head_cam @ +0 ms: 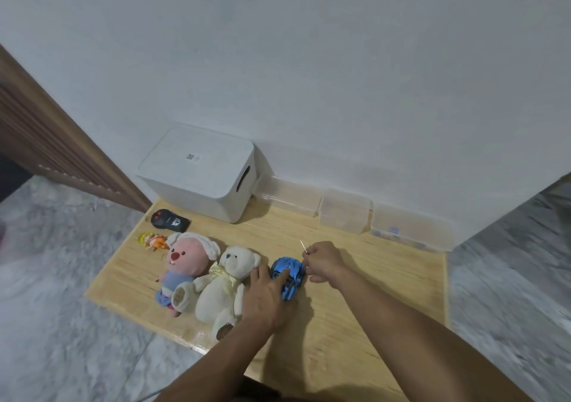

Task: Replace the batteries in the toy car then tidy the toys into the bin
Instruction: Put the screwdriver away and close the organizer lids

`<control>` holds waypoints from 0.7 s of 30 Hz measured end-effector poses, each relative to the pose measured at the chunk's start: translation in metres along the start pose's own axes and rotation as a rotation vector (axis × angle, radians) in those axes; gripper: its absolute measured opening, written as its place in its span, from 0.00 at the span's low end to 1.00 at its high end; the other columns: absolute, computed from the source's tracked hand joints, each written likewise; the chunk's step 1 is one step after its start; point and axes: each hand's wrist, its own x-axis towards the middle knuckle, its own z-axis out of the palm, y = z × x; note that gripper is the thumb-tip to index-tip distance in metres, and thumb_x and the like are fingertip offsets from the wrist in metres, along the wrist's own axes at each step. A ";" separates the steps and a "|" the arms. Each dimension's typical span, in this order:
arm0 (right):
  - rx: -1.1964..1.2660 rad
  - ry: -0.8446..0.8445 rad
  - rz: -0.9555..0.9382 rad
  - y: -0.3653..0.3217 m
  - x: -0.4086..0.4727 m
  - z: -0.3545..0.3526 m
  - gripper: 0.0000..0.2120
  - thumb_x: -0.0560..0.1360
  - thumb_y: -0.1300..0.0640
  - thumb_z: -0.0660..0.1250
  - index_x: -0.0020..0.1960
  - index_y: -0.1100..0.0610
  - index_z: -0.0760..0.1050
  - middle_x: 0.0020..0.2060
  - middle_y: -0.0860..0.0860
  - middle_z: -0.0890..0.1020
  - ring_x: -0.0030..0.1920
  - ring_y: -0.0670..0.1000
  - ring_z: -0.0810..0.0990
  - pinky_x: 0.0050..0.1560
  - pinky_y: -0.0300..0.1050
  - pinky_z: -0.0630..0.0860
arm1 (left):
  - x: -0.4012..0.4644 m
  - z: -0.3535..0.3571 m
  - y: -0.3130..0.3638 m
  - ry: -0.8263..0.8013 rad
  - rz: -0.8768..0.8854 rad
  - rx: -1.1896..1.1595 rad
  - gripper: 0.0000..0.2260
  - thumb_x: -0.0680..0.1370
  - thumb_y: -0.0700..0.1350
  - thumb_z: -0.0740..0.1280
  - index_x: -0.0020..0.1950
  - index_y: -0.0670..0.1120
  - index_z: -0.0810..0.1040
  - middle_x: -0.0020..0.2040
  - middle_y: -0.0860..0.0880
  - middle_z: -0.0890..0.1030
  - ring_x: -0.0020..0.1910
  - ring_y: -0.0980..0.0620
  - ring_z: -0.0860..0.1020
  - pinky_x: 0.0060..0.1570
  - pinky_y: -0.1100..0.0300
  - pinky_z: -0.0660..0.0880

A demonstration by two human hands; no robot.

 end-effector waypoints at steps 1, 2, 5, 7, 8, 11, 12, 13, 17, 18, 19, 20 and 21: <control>0.005 0.003 0.000 -0.003 0.002 -0.001 0.07 0.74 0.66 0.63 0.45 0.60 0.80 0.44 0.57 0.83 0.42 0.56 0.82 0.39 0.48 0.82 | 0.002 -0.005 0.001 0.009 0.000 -0.021 0.27 0.75 0.62 0.61 0.73 0.58 0.64 0.67 0.45 0.66 0.65 0.46 0.65 0.62 0.53 0.70; 0.012 0.008 -0.003 -0.005 0.003 -0.003 0.07 0.74 0.66 0.63 0.44 0.60 0.80 0.44 0.56 0.83 0.41 0.55 0.82 0.37 0.45 0.80 | 0.006 -0.010 0.002 0.023 0.001 -0.056 0.26 0.75 0.62 0.61 0.73 0.57 0.66 0.64 0.46 0.68 0.64 0.47 0.67 0.61 0.53 0.71; 0.061 0.019 -0.009 -0.016 0.009 -0.007 0.08 0.73 0.66 0.65 0.41 0.56 0.80 0.43 0.56 0.83 0.37 0.53 0.80 0.33 0.42 0.77 | 0.025 -0.029 0.004 0.054 -0.012 -0.243 0.26 0.76 0.60 0.63 0.72 0.53 0.70 0.63 0.46 0.72 0.62 0.48 0.70 0.61 0.54 0.70; 0.092 0.051 -0.034 -0.025 0.012 -0.010 0.09 0.75 0.65 0.65 0.39 0.54 0.78 0.43 0.55 0.83 0.37 0.52 0.80 0.31 0.40 0.75 | 0.045 -0.044 0.004 0.063 -0.060 -0.438 0.24 0.77 0.56 0.65 0.70 0.48 0.73 0.62 0.45 0.75 0.59 0.47 0.73 0.60 0.55 0.71; 0.099 0.069 -0.051 -0.031 0.013 -0.011 0.10 0.75 0.64 0.65 0.38 0.53 0.77 0.43 0.54 0.83 0.39 0.52 0.81 0.32 0.41 0.75 | 0.056 -0.050 0.003 0.068 -0.107 -0.569 0.23 0.76 0.53 0.67 0.69 0.46 0.74 0.60 0.44 0.77 0.56 0.48 0.75 0.57 0.56 0.72; 0.139 0.101 -0.099 -0.045 0.017 -0.012 0.10 0.77 0.62 0.63 0.39 0.52 0.77 0.42 0.51 0.81 0.45 0.54 0.83 0.41 0.47 0.80 | 0.092 -0.071 -0.001 0.001 -0.343 -1.067 0.18 0.76 0.46 0.69 0.64 0.40 0.76 0.49 0.45 0.79 0.47 0.48 0.78 0.52 0.53 0.75; 0.171 0.099 -0.101 -0.049 0.019 -0.012 0.09 0.77 0.61 0.63 0.40 0.53 0.77 0.42 0.51 0.80 0.47 0.55 0.83 0.45 0.49 0.81 | 0.105 -0.077 -0.004 -0.041 -0.425 -1.253 0.13 0.77 0.44 0.68 0.58 0.40 0.78 0.46 0.46 0.78 0.43 0.48 0.77 0.48 0.52 0.76; 0.221 0.092 -0.094 -0.053 0.021 -0.012 0.07 0.78 0.60 0.63 0.42 0.54 0.77 0.44 0.52 0.80 0.49 0.55 0.83 0.47 0.51 0.81 | 0.117 -0.082 -0.007 -0.088 -0.486 -1.395 0.07 0.78 0.42 0.67 0.53 0.41 0.78 0.43 0.46 0.76 0.40 0.49 0.76 0.42 0.54 0.75; 0.435 0.056 -0.028 -0.066 0.026 -0.013 0.04 0.80 0.61 0.62 0.48 0.59 0.75 0.44 0.52 0.76 0.42 0.51 0.79 0.47 0.50 0.80 | 0.159 -0.089 -0.021 -0.162 -0.597 -1.570 0.06 0.80 0.41 0.61 0.54 0.41 0.74 0.41 0.45 0.73 0.37 0.49 0.75 0.35 0.55 0.74; 0.459 0.055 -0.016 -0.068 0.029 -0.013 0.05 0.80 0.61 0.61 0.50 0.59 0.75 0.43 0.51 0.75 0.41 0.50 0.78 0.47 0.50 0.80 | 0.166 -0.088 -0.023 -0.163 -0.626 -1.592 0.06 0.80 0.40 0.60 0.55 0.41 0.74 0.41 0.45 0.73 0.38 0.48 0.75 0.34 0.55 0.74; 0.475 0.058 -0.007 -0.070 0.030 -0.013 0.05 0.80 0.61 0.61 0.51 0.60 0.75 0.43 0.51 0.75 0.41 0.49 0.77 0.48 0.51 0.79 | 0.173 -0.086 -0.024 -0.160 -0.650 -1.626 0.07 0.80 0.40 0.60 0.56 0.41 0.73 0.41 0.45 0.73 0.38 0.48 0.75 0.34 0.55 0.75; 0.472 0.066 -0.001 -0.071 0.032 -0.013 0.06 0.80 0.61 0.60 0.52 0.60 0.75 0.44 0.51 0.75 0.41 0.49 0.77 0.49 0.51 0.79 | 0.177 -0.086 -0.024 -0.156 -0.670 -1.663 0.06 0.80 0.40 0.60 0.56 0.41 0.73 0.41 0.45 0.73 0.38 0.48 0.74 0.35 0.55 0.75; 0.457 0.077 -0.004 -0.073 0.035 -0.013 0.06 0.80 0.62 0.60 0.51 0.60 0.75 0.44 0.52 0.75 0.41 0.49 0.77 0.48 0.50 0.79 | 0.180 -0.086 -0.022 -0.156 -0.689 -1.696 0.06 0.81 0.40 0.60 0.55 0.41 0.73 0.41 0.44 0.73 0.37 0.49 0.74 0.35 0.55 0.75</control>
